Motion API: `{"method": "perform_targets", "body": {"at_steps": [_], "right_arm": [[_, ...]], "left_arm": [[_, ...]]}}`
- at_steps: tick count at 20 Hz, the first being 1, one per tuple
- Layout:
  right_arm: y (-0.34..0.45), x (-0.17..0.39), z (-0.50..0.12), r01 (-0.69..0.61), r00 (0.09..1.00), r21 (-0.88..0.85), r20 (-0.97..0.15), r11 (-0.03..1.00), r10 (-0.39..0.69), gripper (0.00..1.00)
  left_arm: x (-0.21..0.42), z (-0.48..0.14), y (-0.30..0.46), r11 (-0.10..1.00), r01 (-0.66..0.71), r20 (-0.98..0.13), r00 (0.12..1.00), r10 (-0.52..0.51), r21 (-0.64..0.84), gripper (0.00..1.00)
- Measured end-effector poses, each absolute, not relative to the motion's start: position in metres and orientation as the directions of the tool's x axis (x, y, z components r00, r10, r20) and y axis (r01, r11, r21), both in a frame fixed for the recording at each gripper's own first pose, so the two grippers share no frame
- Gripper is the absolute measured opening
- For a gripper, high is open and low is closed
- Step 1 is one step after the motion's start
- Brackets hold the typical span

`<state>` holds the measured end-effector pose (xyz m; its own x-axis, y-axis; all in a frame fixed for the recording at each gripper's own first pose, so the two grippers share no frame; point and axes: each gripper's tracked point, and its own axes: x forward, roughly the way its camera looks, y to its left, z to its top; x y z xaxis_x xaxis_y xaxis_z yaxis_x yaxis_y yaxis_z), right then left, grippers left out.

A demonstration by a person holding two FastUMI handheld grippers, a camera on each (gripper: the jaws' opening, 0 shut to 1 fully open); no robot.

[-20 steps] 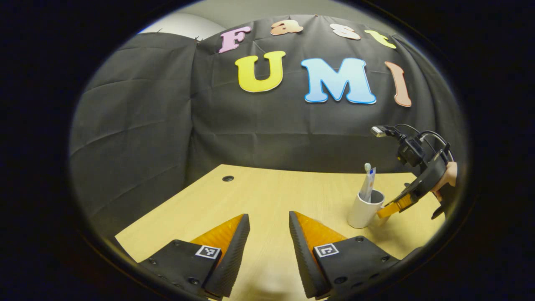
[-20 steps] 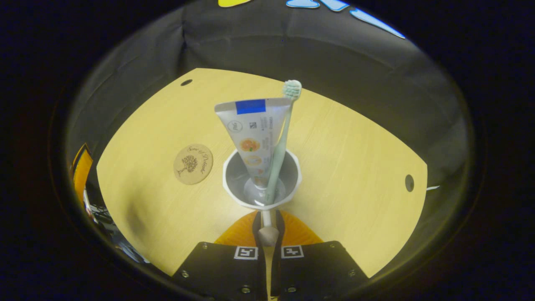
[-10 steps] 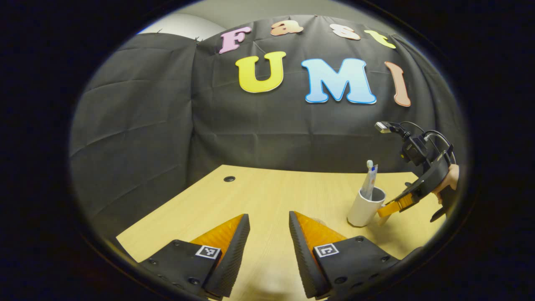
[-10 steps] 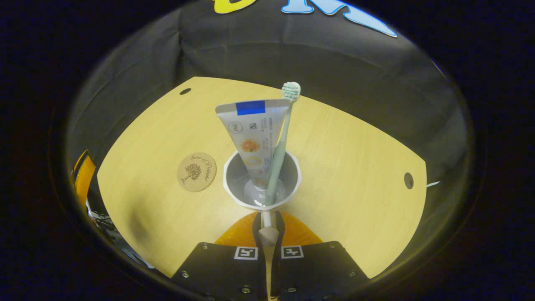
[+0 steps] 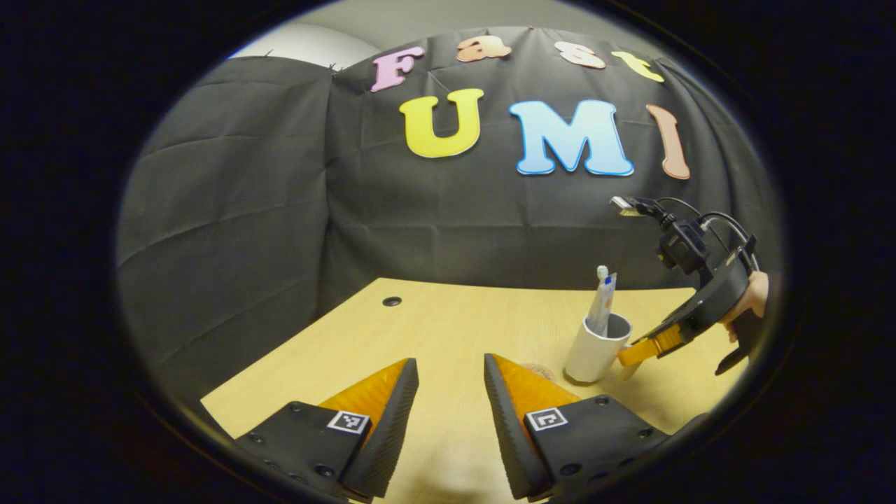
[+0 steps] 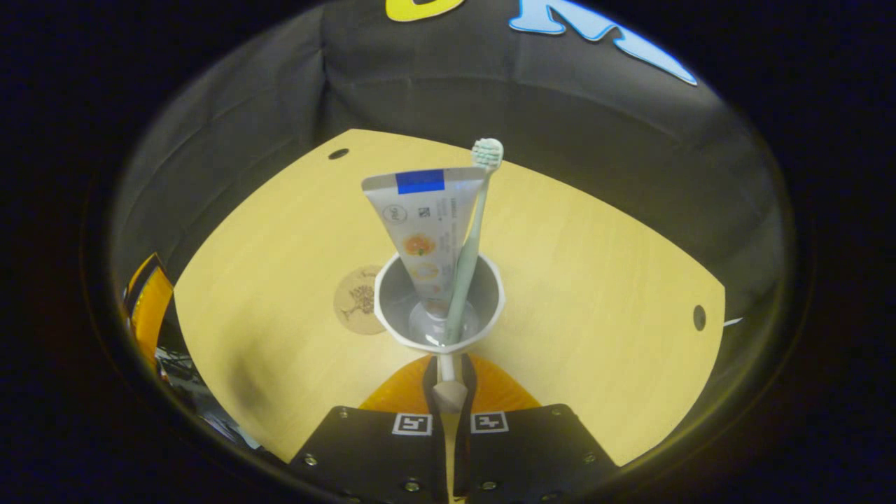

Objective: Put the toothbrush and toothpaste on the desktop into the cup, then pick up the cup and place it on the coaster on the desktop.

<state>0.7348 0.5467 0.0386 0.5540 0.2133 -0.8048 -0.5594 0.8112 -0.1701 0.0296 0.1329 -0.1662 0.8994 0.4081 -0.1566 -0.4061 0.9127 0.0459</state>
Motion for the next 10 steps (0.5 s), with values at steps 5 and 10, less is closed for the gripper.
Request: {"method": "perform_targets", "body": {"at_steps": [5,10], "right_arm": [[0.545,0.734,0.034,-0.588,0.541,-0.15,-0.804,0.795,0.248,0.05],[0.542,0.735,0.036,-0.613,0.525,-0.151,-0.811,0.775,0.257,0.05]], "left_arm": [[0.009,-0.168,0.156,0.896,-0.442,-0.159,0.883,0.442,0.035,0.66],[-0.012,-0.169,0.178,0.879,-0.475,-0.166,0.864,0.475,0.037,0.66]]}}
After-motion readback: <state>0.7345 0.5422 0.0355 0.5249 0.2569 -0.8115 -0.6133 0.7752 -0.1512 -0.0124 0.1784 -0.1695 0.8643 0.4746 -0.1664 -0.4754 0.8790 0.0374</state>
